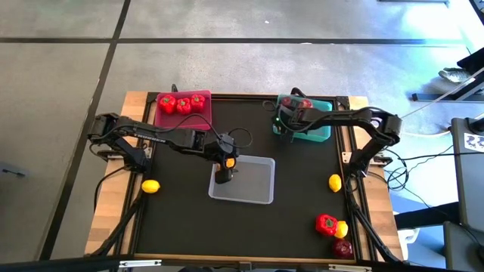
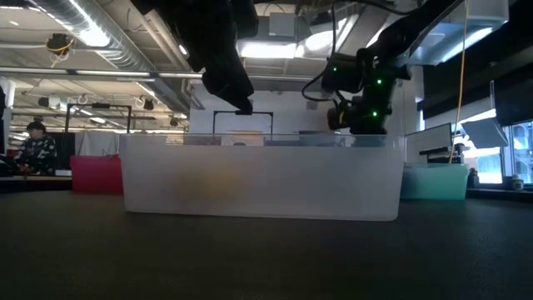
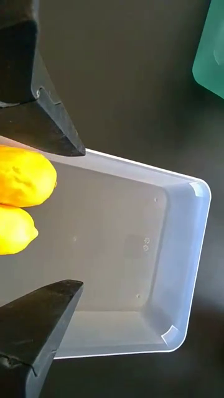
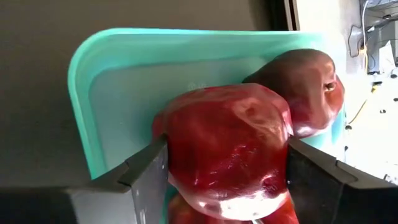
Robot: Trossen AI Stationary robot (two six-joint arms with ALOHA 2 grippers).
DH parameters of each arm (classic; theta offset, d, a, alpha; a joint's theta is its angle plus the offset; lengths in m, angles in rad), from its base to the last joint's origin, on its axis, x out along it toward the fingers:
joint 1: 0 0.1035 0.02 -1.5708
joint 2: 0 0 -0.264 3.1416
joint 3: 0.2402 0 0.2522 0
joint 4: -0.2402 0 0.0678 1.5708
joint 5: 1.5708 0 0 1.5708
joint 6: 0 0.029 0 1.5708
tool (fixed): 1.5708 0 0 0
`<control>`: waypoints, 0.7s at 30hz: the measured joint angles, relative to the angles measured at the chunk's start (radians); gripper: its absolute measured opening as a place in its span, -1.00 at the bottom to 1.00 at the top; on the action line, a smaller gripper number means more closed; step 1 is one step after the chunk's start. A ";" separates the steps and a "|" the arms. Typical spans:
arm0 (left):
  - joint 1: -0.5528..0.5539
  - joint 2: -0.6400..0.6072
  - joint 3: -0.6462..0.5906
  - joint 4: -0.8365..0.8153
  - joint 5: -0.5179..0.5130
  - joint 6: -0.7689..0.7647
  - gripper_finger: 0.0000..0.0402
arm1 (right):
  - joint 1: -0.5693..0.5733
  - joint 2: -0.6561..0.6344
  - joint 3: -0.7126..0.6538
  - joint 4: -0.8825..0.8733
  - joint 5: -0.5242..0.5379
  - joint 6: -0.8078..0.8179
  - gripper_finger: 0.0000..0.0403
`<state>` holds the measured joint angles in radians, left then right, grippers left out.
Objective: Sort produce into baskets
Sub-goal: Put the apple into the blue bin, then put the lemon into the white bin
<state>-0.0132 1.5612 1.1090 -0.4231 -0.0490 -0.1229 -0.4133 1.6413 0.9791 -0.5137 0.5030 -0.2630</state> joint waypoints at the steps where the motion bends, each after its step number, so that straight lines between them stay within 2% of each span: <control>1: 0.000 0.000 0.000 0.001 0.000 0.002 0.68 | 0.000 0.004 0.001 0.001 -0.003 -0.001 0.28; 4: 0.000 0.000 0.000 0.001 0.000 0.009 0.68 | 0.000 0.006 0.003 0.004 -0.032 -0.006 0.35; 13: 0.000 0.000 0.000 0.016 0.000 0.016 0.68 | 0.005 0.005 0.003 0.024 -0.070 -0.007 0.75; 18: 0.000 0.000 0.000 0.016 0.000 0.016 0.68 | 0.050 -0.029 -0.001 0.008 -0.086 -0.003 0.80; 21: 0.001 0.000 -0.001 0.016 0.000 0.022 0.68 | 0.089 -0.070 0.015 0.000 -0.053 -0.003 0.78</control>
<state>-0.0124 1.5612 1.1084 -0.4068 -0.0494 -0.1006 -0.3246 1.5713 0.9940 -0.5139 0.4501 -0.2662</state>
